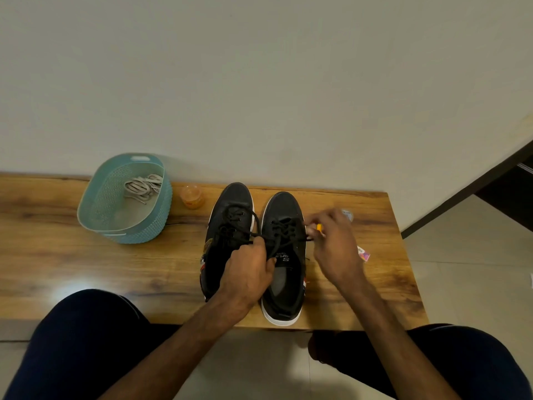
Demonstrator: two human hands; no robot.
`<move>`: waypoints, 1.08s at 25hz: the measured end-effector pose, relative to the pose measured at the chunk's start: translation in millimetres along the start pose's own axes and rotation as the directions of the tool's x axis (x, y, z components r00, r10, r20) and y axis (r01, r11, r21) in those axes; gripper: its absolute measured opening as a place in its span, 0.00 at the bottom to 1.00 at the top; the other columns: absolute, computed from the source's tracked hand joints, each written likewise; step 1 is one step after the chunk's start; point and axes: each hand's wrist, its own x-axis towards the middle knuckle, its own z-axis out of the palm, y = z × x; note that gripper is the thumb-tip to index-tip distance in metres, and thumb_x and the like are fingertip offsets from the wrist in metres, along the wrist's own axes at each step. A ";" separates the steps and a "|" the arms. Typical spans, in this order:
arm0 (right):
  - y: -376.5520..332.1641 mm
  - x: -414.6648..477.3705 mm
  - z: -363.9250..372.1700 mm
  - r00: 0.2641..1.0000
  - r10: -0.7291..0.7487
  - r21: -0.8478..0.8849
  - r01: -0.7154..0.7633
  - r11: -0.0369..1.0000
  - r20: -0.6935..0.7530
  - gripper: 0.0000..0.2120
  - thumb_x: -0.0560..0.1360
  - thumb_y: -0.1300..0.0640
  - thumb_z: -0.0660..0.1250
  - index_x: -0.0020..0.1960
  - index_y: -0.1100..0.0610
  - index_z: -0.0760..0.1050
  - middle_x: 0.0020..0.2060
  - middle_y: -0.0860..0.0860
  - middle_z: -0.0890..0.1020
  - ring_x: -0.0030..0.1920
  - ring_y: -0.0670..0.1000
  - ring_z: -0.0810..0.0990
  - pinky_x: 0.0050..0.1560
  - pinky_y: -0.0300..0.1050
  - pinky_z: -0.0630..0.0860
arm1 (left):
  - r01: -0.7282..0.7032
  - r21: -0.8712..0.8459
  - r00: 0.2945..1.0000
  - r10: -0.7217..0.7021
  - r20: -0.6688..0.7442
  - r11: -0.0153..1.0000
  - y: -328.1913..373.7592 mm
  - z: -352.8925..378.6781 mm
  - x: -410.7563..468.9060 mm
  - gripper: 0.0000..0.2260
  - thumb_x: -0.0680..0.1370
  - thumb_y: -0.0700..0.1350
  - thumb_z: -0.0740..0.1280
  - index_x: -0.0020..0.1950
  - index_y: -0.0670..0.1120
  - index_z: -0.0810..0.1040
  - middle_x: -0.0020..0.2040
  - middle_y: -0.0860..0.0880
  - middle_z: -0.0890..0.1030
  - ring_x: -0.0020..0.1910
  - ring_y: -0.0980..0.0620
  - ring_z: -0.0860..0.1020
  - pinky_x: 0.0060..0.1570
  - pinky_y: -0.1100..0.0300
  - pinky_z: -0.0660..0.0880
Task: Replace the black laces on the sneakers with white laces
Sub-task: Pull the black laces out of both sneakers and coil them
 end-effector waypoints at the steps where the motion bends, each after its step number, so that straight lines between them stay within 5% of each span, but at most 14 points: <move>1: -7.3 -3.1 4.1 0.991 -0.110 -0.091 0.117 0.989 0.072 0.04 0.77 0.58 0.68 0.52 0.53 0.80 0.53 0.49 0.75 0.56 0.50 0.72 0.56 0.49 0.71 | 0.001 0.003 1.000 -0.001 0.001 1.000 0.4 0.0 -0.3 0.13 0.80 0.54 0.65 0.58 0.47 0.72 0.47 0.50 0.80 0.43 0.52 0.81 0.42 0.58 0.79; 4: -22.3 -9.4 15.4 0.937 -0.157 -0.335 0.263 0.905 0.312 0.13 0.78 0.46 0.65 0.59 0.50 0.77 0.60 0.47 0.71 0.63 0.51 0.66 0.61 0.51 0.65 | 0.006 0.025 1.000 -0.006 0.007 1.000 0.4 -0.1 0.0 0.13 0.80 0.54 0.65 0.57 0.46 0.72 0.47 0.49 0.80 0.43 0.50 0.81 0.43 0.55 0.80; 8: -18.8 -11.9 15.1 0.944 -0.115 -0.426 0.246 0.871 0.309 0.12 0.79 0.46 0.64 0.59 0.49 0.77 0.60 0.47 0.70 0.64 0.50 0.66 0.59 0.51 0.64 | 0.005 0.042 1.000 -0.006 0.009 0.999 3.1 0.3 0.1 0.14 0.80 0.55 0.65 0.58 0.46 0.72 0.47 0.48 0.80 0.44 0.50 0.81 0.42 0.57 0.79; 10: -18.0 -11.2 15.6 0.953 -0.133 -0.265 0.208 0.942 0.273 0.06 0.78 0.50 0.67 0.53 0.49 0.79 0.56 0.46 0.72 0.60 0.49 0.69 0.57 0.50 0.66 | 0.005 0.048 1.000 -0.006 0.010 0.999 4.0 -0.5 0.3 0.13 0.80 0.54 0.64 0.58 0.46 0.72 0.47 0.48 0.81 0.43 0.50 0.81 0.41 0.57 0.79; 12: -17.0 -3.8 5.4 0.989 -0.028 0.149 0.006 0.989 0.148 0.01 0.76 0.56 0.71 0.47 0.50 0.80 0.50 0.46 0.76 0.53 0.48 0.74 0.53 0.48 0.70 | 0.014 0.028 1.000 -0.014 0.011 1.000 1.9 -1.9 0.7 0.11 0.81 0.52 0.64 0.58 0.46 0.72 0.46 0.49 0.81 0.42 0.51 0.81 0.41 0.58 0.79; 14: -7.4 7.1 -21.5 0.976 0.216 0.482 -0.194 0.854 0.009 0.04 0.75 0.59 0.72 0.44 0.51 0.80 0.49 0.50 0.79 0.50 0.49 0.77 0.47 0.45 0.72 | 0.025 0.007 1.000 -0.025 0.011 1.000 0.2 -3.0 0.9 0.10 0.81 0.51 0.64 0.58 0.46 0.72 0.46 0.49 0.81 0.42 0.52 0.81 0.41 0.59 0.79; 15: 3.3 11.7 -33.8 0.950 0.310 0.498 -0.250 0.830 -0.038 0.04 0.76 0.58 0.71 0.44 0.50 0.80 0.50 0.51 0.80 0.50 0.50 0.78 0.46 0.45 0.72 | 0.029 0.000 1.000 -0.029 0.011 1.000 0.1 -3.3 0.7 0.10 0.81 0.50 0.63 0.58 0.46 0.72 0.46 0.49 0.81 0.42 0.52 0.81 0.41 0.59 0.79; 17: 24.5 13.9 -48.4 0.949 0.290 0.129 -0.274 0.953 -0.126 0.02 0.77 0.54 0.70 0.48 0.50 0.81 0.54 0.51 0.78 0.54 0.53 0.77 0.50 0.48 0.74 | 0.026 0.003 1.000 -0.026 0.010 1.000 1.9 -2.3 0.4 0.10 0.81 0.50 0.63 0.57 0.46 0.72 0.46 0.49 0.81 0.42 0.51 0.81 0.42 0.58 0.80; 19: 23.8 7.3 -37.0 0.980 0.189 -0.215 -0.199 0.956 -0.065 0.10 0.77 0.51 0.69 0.57 0.48 0.80 0.60 0.49 0.75 0.61 0.54 0.73 0.59 0.56 0.73 | 0.022 0.026 1.000 -0.022 0.003 0.999 3.7 -1.5 1.2 0.10 0.81 0.51 0.63 0.58 0.46 0.72 0.47 0.48 0.81 0.43 0.51 0.81 0.39 0.60 0.77; 24: -20.5 -5.5 6.1 0.947 -0.169 -0.320 0.255 0.913 0.272 0.13 0.78 0.48 0.66 0.62 0.49 0.78 0.62 0.48 0.73 0.65 0.52 0.67 0.63 0.56 0.65 | 0.015 0.049 1.000 -0.015 -0.001 0.999 5.4 -1.4 0.9 0.11 0.81 0.52 0.63 0.57 0.45 0.72 0.46 0.48 0.81 0.42 0.50 0.81 0.36 0.60 0.73; 27: -18.9 -8.8 15.4 0.939 -0.151 -0.389 0.270 0.881 0.310 0.12 0.79 0.48 0.64 0.59 0.50 0.78 0.61 0.47 0.73 0.65 0.50 0.68 0.63 0.53 0.63 | 0.016 0.038 1.000 -0.016 0.000 0.999 3.8 -0.7 1.2 0.11 0.81 0.51 0.64 0.57 0.45 0.72 0.46 0.48 0.80 0.42 0.50 0.81 0.37 0.60 0.75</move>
